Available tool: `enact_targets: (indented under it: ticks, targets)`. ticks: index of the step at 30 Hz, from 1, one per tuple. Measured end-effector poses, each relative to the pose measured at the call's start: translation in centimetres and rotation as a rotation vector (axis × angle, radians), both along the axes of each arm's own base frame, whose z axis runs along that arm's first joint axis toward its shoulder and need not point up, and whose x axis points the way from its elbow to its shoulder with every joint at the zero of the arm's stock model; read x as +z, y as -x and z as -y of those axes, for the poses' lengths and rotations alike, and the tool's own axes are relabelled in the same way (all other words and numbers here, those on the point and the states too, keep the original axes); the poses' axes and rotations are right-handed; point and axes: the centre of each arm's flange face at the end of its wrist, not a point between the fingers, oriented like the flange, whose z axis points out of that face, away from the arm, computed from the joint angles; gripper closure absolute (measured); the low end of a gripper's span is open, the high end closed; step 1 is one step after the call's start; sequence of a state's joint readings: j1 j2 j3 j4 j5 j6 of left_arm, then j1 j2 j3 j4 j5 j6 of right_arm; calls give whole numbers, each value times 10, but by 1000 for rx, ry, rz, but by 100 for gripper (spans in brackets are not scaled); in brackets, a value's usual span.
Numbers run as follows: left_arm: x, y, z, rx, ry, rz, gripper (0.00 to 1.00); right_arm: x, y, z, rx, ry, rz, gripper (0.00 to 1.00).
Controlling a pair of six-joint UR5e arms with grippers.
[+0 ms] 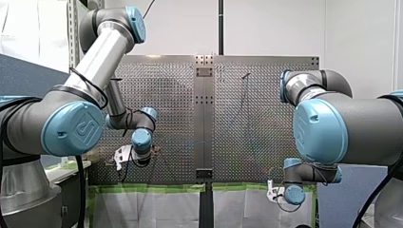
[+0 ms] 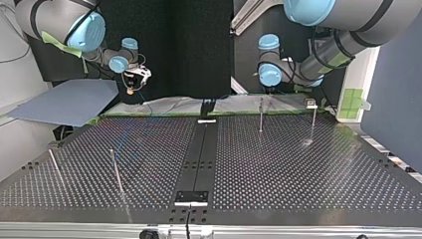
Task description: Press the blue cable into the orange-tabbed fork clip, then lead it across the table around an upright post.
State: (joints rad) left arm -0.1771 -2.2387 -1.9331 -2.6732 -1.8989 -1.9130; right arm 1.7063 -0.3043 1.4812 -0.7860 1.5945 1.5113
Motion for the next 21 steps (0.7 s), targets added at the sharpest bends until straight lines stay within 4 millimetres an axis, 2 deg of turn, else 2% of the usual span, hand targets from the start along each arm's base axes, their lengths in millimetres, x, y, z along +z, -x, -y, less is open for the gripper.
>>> enact_targets:
  ticks: [8, 21]
  targets:
    - [-1, 5, 5, -18, -11, -20, 100, 0, -1, -1, 2, -3, 0, 100]
    - [1, -10, -5, -13, 27, 43, 100, 0, -2, -1, 4, -3, 0, 100]
